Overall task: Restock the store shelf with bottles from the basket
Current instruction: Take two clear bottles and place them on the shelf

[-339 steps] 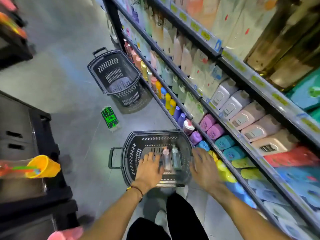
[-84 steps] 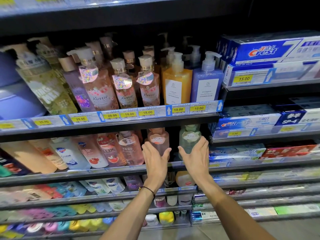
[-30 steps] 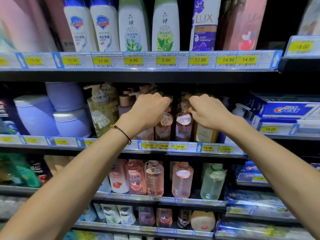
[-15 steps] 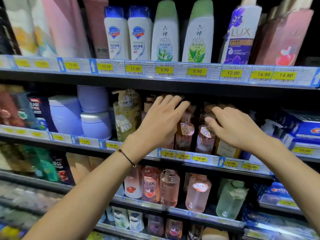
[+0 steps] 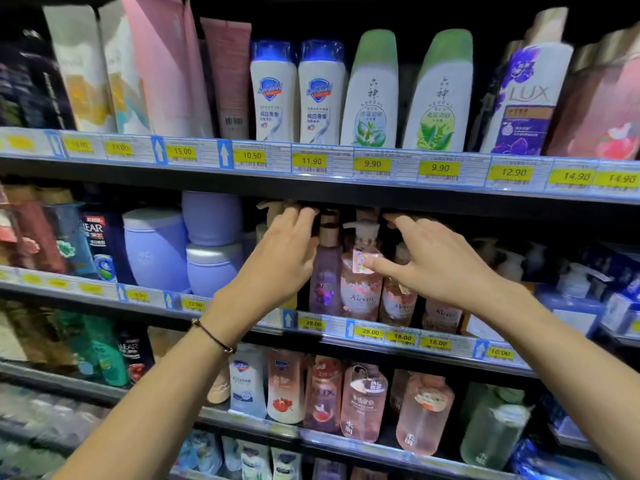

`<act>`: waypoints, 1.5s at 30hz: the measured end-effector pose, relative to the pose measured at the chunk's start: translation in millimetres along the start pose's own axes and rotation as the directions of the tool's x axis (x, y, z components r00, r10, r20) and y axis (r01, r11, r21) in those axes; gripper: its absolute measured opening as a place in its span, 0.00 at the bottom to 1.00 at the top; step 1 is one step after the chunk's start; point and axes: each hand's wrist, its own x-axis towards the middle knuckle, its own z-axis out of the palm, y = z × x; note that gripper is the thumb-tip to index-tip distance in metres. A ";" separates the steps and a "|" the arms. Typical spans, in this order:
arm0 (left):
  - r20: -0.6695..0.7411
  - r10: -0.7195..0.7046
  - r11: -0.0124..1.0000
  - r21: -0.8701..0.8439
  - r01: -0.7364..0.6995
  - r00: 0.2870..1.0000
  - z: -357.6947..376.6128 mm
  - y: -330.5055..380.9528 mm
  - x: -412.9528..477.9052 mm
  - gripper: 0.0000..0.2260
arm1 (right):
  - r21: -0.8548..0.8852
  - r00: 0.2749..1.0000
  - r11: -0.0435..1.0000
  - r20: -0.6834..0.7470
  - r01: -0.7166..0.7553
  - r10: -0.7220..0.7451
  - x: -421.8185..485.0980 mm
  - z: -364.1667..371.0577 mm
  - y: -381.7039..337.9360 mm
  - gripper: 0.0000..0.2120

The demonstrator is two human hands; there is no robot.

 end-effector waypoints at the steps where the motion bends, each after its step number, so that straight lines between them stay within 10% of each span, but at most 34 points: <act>1: 0.037 -0.021 1.000 0.013 0.021 0.999 0.9 4.6 3.2 0.07 | -0.001 1.000 1.000 -0.002 -0.014 0.014 2.0 0.5 -3.5 0.26; 9: 0.360 -0.132 0.990 0.008 0.138 0.923 7.2 20.6 28.6 0.03 | 0.055 0.991 0.991 0.056 -0.126 0.123 15.3 6.4 -15.4 0.27; 27: 0.357 -0.100 0.985 -0.097 0.143 0.929 4.3 -0.3 28.6 0.15 | 0.038 0.987 0.990 0.098 -0.134 0.130 18.1 15.6 -16.3 0.29; 40: -0.052 0.193 0.960 -0.197 -0.200 0.980 -51.5 19.3 2.0 0.06 | -0.156 0.992 0.986 -0.106 0.056 -0.073 -20.2 -35.4 -18.7 0.34; 45: -0.328 0.202 0.923 -0.252 -0.291 0.923 -93.6 44.7 47.2 0.03 | -0.070 0.873 0.990 -0.467 0.120 -0.139 -14.2 -79.5 -7.8 0.11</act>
